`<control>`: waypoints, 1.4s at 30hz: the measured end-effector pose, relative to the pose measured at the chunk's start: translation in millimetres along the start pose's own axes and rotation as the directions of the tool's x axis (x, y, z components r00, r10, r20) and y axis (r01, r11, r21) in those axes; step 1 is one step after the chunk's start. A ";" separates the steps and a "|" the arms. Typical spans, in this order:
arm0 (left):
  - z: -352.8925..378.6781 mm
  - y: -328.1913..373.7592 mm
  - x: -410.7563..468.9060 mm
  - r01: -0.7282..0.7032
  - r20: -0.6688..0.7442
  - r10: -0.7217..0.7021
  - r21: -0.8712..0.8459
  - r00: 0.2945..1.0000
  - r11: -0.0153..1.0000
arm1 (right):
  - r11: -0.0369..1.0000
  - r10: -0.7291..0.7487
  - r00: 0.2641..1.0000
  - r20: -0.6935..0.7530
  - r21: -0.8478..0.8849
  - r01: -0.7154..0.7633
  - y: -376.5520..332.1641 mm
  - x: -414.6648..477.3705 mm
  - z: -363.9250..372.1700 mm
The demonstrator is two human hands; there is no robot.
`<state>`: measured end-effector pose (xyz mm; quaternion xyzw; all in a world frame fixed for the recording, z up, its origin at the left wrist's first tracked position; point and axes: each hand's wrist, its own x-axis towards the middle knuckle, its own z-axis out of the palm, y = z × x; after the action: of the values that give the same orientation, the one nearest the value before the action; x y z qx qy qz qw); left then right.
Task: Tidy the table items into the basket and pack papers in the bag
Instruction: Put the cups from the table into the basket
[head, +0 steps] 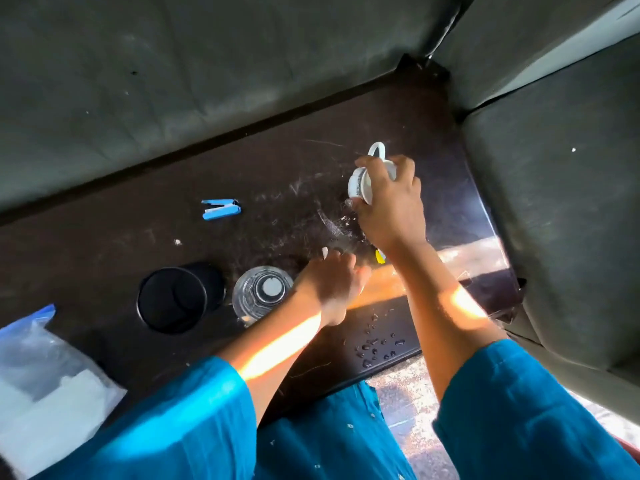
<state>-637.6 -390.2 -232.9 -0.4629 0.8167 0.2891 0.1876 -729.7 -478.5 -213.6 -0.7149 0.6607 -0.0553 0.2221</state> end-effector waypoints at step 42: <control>108.5 -352.9 -617.6 0.352 -0.025 -0.869 -0.920 -0.494 -0.174 | 0.302 -0.952 0.248 0.179 0.425 0.853 -638.2 -238.2 223.3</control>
<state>-18.8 -62.9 -66.5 -0.9726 0.0281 -0.0153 -0.2304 -88.1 -174.9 -113.1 -0.9245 0.0503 -0.1056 0.3629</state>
